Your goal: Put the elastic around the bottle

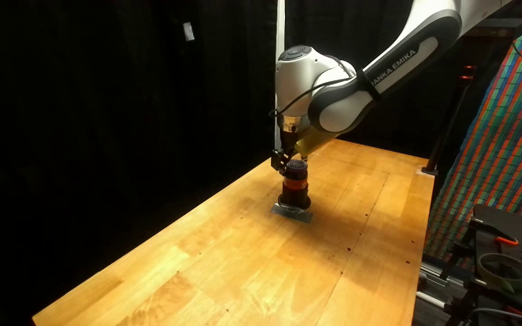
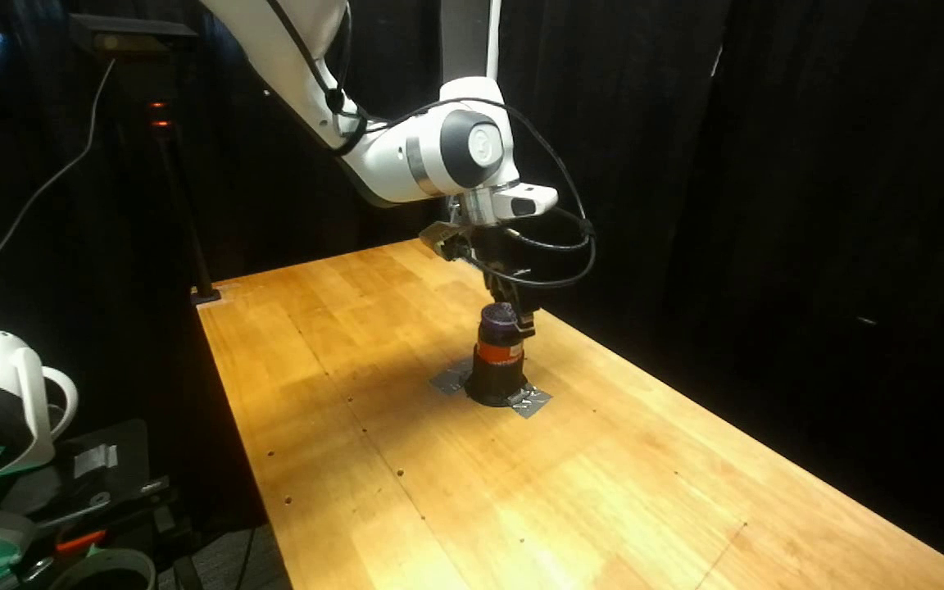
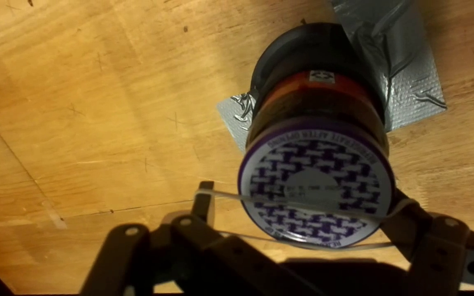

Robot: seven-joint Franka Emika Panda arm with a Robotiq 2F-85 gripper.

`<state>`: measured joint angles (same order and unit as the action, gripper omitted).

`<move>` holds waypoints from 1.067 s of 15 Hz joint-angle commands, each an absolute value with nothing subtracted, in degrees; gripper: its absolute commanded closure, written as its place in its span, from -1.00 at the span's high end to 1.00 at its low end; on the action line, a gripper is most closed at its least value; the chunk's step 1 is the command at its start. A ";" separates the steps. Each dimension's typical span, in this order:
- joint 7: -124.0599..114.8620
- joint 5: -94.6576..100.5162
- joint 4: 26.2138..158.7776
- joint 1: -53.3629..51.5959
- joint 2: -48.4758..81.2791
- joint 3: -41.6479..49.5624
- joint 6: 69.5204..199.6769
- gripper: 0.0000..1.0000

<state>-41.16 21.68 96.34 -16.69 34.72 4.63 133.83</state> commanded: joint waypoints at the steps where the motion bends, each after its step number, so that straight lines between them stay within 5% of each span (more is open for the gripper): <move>1: -41.99 21.47 94.47 -17.29 36.55 5.39 134.96 1.00; 16: -48.63 24.52 94.64 -19.76 37.87 8.71 137.32 1.00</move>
